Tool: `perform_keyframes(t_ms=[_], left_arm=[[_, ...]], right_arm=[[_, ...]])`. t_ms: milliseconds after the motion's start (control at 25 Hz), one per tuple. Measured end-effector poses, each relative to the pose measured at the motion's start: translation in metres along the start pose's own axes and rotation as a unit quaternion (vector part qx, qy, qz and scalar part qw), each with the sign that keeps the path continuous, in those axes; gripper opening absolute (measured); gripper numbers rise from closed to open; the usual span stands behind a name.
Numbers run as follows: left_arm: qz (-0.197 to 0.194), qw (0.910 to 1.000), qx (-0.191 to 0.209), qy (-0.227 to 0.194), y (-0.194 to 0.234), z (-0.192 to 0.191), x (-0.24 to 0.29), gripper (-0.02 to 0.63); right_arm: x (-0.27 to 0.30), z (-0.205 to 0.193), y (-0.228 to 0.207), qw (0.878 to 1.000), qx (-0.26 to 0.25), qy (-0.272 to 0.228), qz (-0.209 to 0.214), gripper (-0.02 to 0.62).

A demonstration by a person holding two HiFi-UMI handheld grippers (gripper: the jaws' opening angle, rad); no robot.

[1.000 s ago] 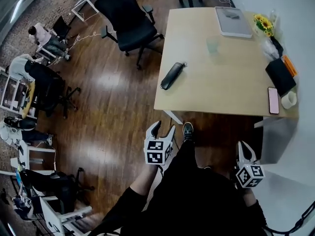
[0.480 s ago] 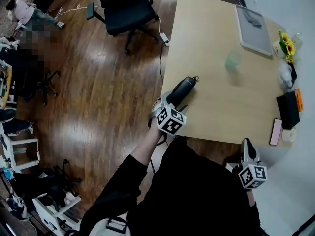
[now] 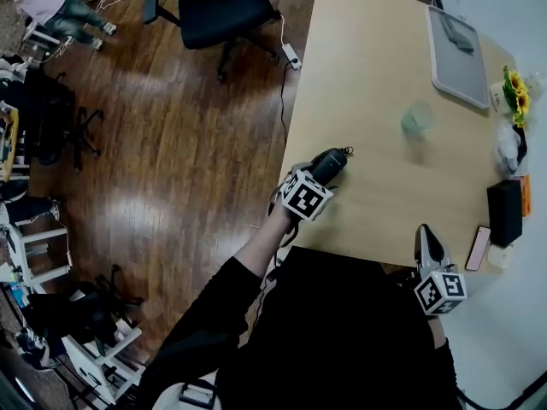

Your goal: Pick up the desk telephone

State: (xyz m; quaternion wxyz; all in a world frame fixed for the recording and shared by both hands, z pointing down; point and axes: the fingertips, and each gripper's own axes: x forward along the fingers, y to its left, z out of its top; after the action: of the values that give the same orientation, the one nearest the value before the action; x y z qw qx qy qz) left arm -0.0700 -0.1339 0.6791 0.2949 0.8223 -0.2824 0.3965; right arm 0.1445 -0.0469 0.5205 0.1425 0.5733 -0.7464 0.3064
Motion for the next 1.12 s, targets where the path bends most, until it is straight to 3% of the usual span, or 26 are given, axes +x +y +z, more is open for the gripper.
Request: perform_keyframes(t_ms=[80, 200, 440, 560, 800, 880, 1000, 1080, 1120], left_arm=[[0.007, 0.9998, 0.001, 0.019, -0.002, -0.003, 0.01, 0.343], [0.041, 0.9971, 0.036, 0.054, -0.002, -0.016, 0.022, 0.301], [0.061, 0.9964, 0.058, 0.014, 0.003, -0.018, 0.026, 0.293], [0.062, 0.9968, 0.049, 0.013, 0.006, -0.018, 0.025, 0.286], [0.082, 0.9966, -0.008, 0.0, 0.01, -0.016, 0.015, 0.262], [0.099, 0.9946, -0.01, -0.028, 0.007, -0.002, -0.002, 0.263], [0.126, 0.986, -0.003, -0.109, -0.001, 0.044, -0.049, 0.264], [0.138, 0.9718, 0.006, -0.191, -0.013, 0.089, -0.093, 0.264], [0.142, 0.9606, 0.015, -0.238, -0.022, 0.114, -0.118, 0.264]], right_arm=[[0.007, 0.015, -0.003, 1.0, -0.003, -0.01, 0.011, 0.002], [0.014, 0.029, -0.011, 1.0, -0.004, -0.021, 0.019, 0.0], [0.023, 0.023, -0.029, 1.0, 0.017, -0.005, 0.024, 0.0], [0.026, 0.021, -0.025, 0.999, 0.014, -0.004, 0.034, 0.0], [0.025, 0.027, -0.018, 0.999, 0.009, -0.019, 0.047, 0.0], [0.023, 0.028, -0.02, 0.999, 0.012, -0.023, 0.046, 0.002], [0.022, 0.028, -0.021, 0.998, 0.015, -0.028, 0.047, 0.0], [0.022, 0.028, -0.021, 0.998, 0.015, -0.031, 0.05, 0.0], [0.022, 0.028, -0.021, 0.998, 0.014, -0.032, 0.053, 0.0]])
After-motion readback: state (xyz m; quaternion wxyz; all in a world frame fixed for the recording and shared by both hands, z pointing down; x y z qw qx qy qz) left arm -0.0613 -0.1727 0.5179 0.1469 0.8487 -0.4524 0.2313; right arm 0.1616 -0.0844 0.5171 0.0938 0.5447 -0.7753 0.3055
